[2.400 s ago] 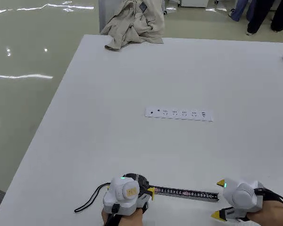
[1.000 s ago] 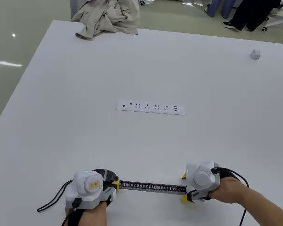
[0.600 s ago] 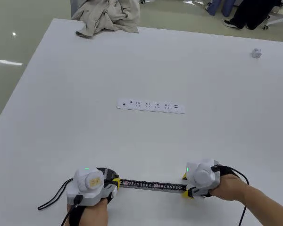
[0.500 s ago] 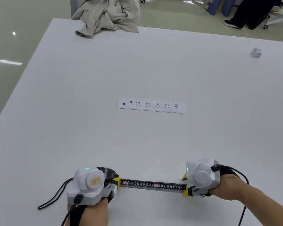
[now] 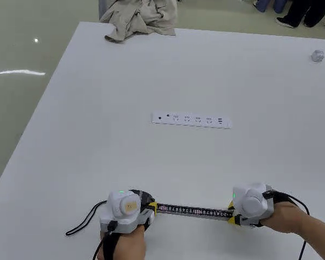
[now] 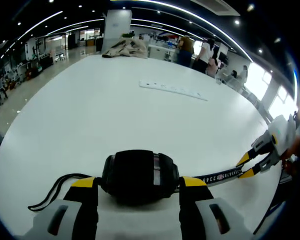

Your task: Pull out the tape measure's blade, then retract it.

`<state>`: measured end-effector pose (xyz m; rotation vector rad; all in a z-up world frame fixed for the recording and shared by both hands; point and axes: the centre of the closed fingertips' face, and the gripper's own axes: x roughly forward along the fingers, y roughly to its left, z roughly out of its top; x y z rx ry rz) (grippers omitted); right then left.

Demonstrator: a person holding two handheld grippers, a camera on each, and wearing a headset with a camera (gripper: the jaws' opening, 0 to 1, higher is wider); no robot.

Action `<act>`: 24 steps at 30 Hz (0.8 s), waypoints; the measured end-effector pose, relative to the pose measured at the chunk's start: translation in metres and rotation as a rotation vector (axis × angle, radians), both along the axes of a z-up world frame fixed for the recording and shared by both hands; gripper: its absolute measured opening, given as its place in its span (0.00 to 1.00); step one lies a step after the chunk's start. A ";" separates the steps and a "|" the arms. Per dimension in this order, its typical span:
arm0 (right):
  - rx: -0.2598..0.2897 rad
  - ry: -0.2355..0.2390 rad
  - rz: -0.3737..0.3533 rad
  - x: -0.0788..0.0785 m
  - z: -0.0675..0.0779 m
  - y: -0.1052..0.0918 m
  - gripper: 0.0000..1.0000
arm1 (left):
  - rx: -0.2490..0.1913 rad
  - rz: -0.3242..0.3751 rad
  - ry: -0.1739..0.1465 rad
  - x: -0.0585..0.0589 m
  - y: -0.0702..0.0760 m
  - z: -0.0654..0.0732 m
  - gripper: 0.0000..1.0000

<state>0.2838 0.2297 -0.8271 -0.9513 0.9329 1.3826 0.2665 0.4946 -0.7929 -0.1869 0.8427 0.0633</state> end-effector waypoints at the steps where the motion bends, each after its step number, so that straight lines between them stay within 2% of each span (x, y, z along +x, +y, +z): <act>1: 0.001 0.001 0.003 0.000 -0.001 0.000 0.17 | 0.000 -0.001 0.000 0.000 0.000 0.000 0.63; 15: 0.011 -0.006 -0.010 0.000 0.000 0.000 0.16 | 0.013 0.006 -0.045 0.000 -0.002 0.001 0.60; 24: 0.009 -0.014 0.007 -0.001 0.001 0.000 0.15 | 0.020 0.008 -0.074 0.000 -0.002 0.003 0.59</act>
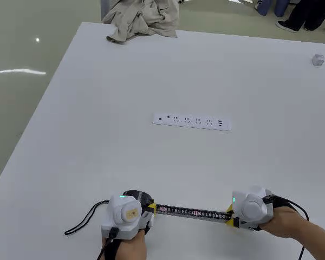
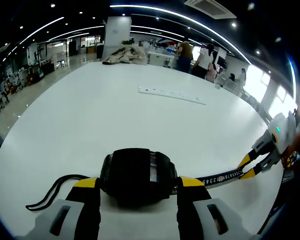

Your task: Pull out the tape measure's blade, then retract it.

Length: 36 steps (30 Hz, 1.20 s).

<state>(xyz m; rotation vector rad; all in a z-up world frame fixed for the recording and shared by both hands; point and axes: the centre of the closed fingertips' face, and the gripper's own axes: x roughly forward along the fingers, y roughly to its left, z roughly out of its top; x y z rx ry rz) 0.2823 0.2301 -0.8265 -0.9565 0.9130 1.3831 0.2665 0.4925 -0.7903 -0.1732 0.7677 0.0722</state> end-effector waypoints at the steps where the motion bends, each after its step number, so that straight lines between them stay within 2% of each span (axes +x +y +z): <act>1: 0.001 -0.001 -0.001 0.000 -0.001 0.000 0.15 | 0.001 -0.001 0.000 0.000 0.000 0.000 0.59; 7: 0.004 -0.016 0.008 0.000 0.000 0.000 0.15 | 0.004 -0.007 -0.003 0.000 0.000 0.000 0.58; 12: 0.016 -0.059 0.027 -0.002 0.002 0.001 0.15 | 0.005 -0.010 0.004 0.000 0.000 0.000 0.57; 18: 0.037 -0.109 0.044 -0.002 0.003 0.002 0.14 | 0.010 -0.016 -0.005 0.000 0.000 -0.001 0.57; 36: 0.055 -0.117 0.061 0.000 0.003 0.015 0.14 | 0.011 -0.023 -0.005 -0.001 0.000 0.001 0.57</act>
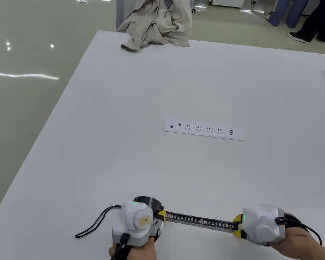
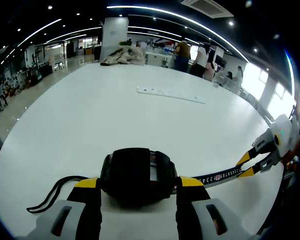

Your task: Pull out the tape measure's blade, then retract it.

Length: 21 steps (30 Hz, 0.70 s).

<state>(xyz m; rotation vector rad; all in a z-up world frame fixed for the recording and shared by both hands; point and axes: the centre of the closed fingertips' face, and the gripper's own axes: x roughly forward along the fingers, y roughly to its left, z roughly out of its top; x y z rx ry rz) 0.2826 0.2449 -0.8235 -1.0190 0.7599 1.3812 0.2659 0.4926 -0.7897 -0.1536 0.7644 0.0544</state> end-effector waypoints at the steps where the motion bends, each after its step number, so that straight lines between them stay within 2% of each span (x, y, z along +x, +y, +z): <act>1: 0.001 0.000 -0.001 0.000 -0.001 0.001 0.14 | 0.000 0.000 0.001 -0.001 0.000 0.000 0.57; 21: 0.021 -0.004 0.015 -0.002 0.000 0.023 0.14 | -0.002 -0.004 0.008 0.001 0.000 -0.002 0.57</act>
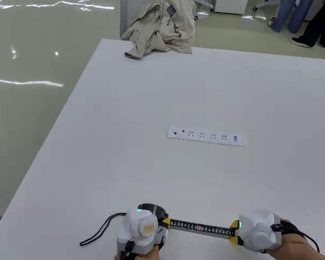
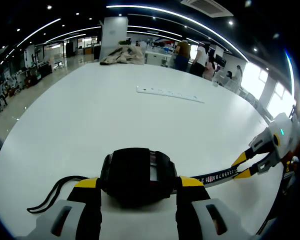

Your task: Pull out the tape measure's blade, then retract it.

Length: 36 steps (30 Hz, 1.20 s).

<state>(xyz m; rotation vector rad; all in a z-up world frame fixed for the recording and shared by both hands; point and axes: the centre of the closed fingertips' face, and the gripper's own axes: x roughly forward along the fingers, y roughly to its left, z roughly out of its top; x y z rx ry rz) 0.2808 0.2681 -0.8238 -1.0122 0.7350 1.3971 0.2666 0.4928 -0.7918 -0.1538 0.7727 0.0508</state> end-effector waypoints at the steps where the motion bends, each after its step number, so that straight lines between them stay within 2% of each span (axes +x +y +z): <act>1: 0.001 0.000 0.003 0.000 0.000 0.001 0.14 | 0.000 0.000 0.000 0.000 0.000 0.001 0.57; 36: 0.033 -0.007 0.016 -0.003 0.000 0.035 0.14 | 0.000 0.001 0.004 0.000 0.000 0.001 0.57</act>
